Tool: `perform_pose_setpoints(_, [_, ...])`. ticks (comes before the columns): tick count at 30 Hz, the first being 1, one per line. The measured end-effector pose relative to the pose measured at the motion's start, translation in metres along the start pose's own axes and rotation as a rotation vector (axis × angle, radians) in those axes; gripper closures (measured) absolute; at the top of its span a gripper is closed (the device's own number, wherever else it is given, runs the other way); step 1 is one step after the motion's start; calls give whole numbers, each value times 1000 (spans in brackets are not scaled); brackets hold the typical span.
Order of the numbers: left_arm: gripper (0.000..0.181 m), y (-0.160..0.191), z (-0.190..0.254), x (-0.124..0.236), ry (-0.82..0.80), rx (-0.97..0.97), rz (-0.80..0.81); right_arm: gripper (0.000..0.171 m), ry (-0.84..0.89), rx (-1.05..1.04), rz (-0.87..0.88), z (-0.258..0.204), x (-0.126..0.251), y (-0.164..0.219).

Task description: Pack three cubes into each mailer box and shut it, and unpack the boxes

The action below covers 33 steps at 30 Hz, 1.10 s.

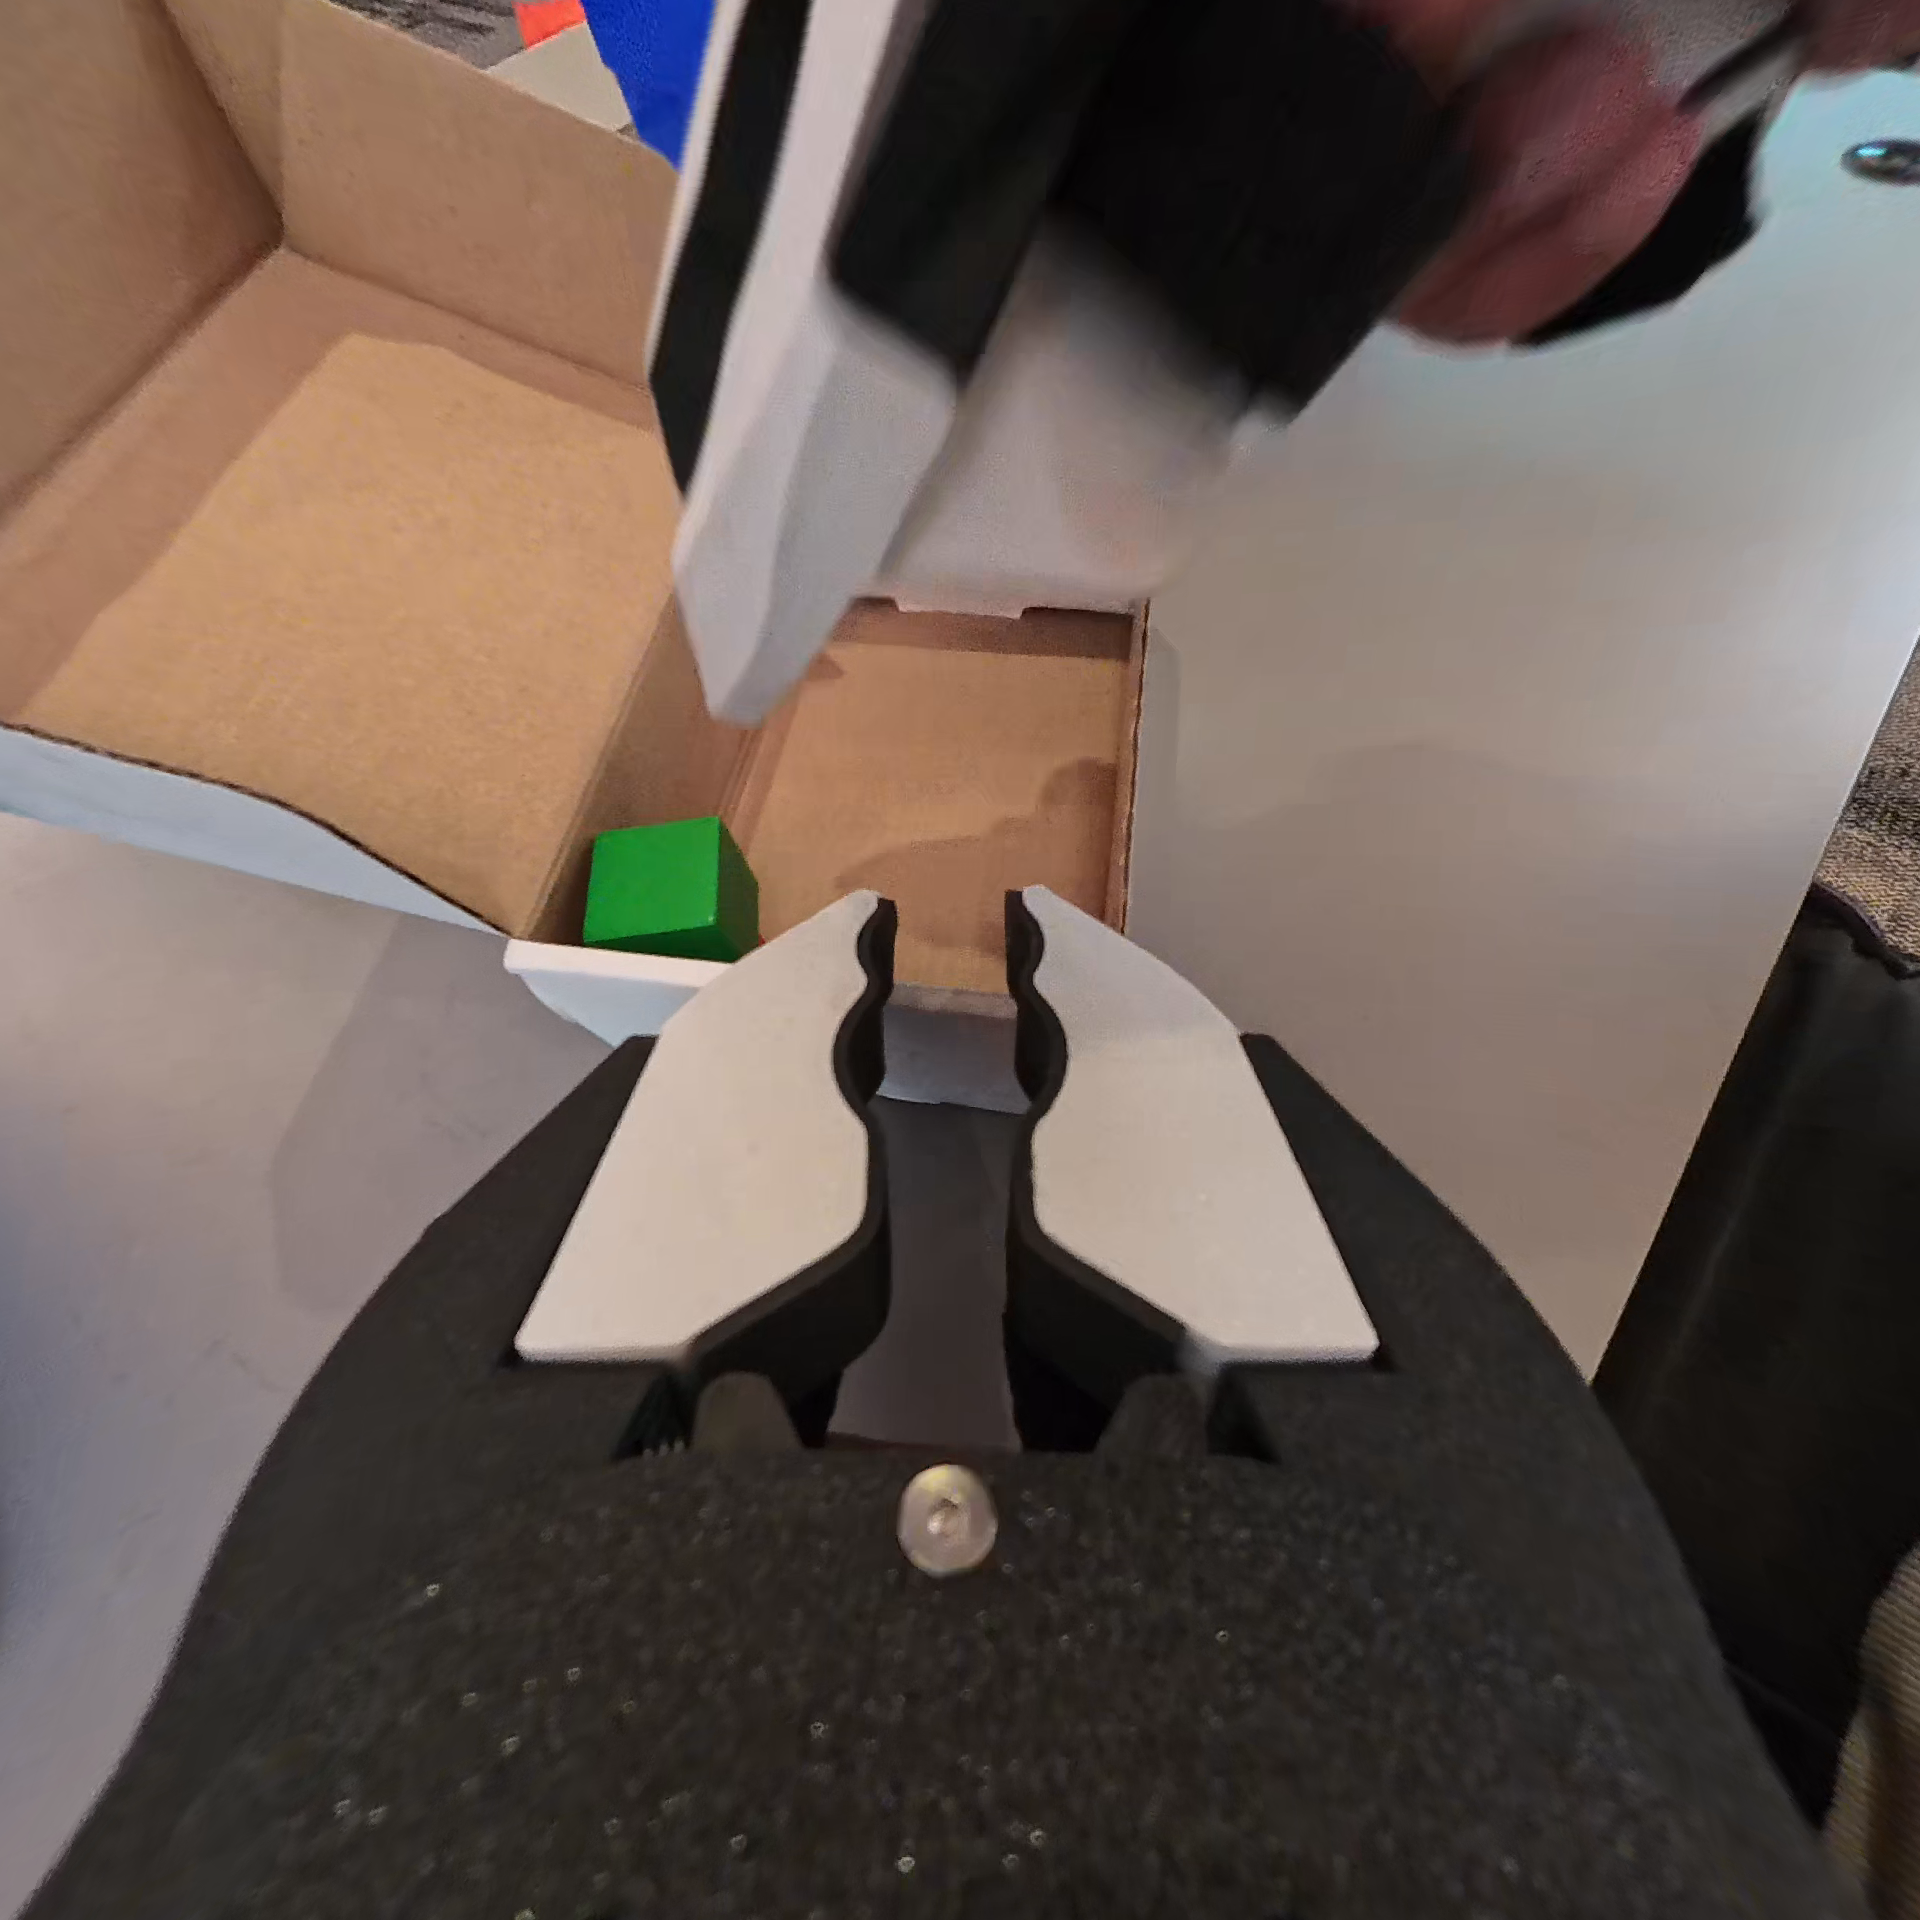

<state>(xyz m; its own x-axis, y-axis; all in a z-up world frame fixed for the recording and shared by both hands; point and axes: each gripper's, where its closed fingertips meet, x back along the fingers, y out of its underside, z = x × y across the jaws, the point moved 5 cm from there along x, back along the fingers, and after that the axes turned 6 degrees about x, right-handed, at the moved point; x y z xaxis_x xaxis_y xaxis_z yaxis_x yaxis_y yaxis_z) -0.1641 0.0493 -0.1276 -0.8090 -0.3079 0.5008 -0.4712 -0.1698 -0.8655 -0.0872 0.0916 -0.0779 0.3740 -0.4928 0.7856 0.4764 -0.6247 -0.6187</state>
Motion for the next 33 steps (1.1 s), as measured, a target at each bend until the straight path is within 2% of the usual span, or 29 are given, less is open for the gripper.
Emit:
perform_pose_setpoints(4, [161,0,0,0,0,-4,-2,122,-86,-40,-32,-14,-26,-3])
perform_pose_setpoints(9, [161,0,0,0,-6,-4,-3,125,-94,-36,-81,-16,-39,-5])
perform_pose_setpoints(13, [161,1,-1,1,6,18,-7,127,-123,-60,-74,-16,-42,-7])
perform_pose_setpoints(16, [161,1,-1,2,7,17,-17,125,-71,-27,-127,-11,-43,-1])
perform_pose_setpoints(28, [156,14,-6,31,-1,-6,-59,128,-109,9,-178,-21,-56,9])
perform_pose_setpoints(33, [149,11,-8,36,7,-3,-58,125,-109,74,-235,-18,-35,13])
